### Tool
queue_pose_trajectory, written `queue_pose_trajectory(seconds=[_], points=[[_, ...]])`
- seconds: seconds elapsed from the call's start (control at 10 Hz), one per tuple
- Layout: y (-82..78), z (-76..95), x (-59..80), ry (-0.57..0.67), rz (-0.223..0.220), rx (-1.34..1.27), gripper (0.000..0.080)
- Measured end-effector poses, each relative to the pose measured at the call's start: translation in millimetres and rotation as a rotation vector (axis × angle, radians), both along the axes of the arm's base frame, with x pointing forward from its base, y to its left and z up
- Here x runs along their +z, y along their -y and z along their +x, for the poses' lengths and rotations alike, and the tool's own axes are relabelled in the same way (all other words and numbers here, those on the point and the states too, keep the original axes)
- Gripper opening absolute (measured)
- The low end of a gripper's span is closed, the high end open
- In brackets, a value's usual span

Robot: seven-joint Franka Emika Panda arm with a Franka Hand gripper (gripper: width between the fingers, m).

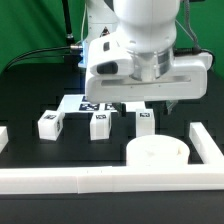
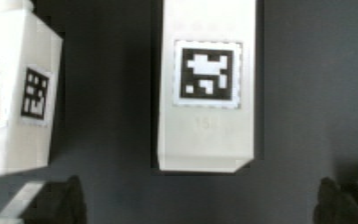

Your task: Assemble stool

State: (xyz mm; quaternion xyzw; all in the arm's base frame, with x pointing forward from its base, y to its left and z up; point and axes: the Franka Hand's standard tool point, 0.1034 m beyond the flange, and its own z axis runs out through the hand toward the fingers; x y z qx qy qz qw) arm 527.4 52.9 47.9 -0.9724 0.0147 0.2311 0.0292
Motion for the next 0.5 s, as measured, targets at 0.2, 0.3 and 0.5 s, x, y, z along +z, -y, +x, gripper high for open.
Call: queue_pose_trajectory(seconds=[0.2,0.3,0.5], points=[[0.3,-2.6,-1.8,-0.142,0.008,0.007,0.0649],[-0.1,-6.7,-2.6,-0.226,0.012,0.013,0.0649],[-0.2,-16.7,-8.4,-0.384,0.009,0.013,0.0649]])
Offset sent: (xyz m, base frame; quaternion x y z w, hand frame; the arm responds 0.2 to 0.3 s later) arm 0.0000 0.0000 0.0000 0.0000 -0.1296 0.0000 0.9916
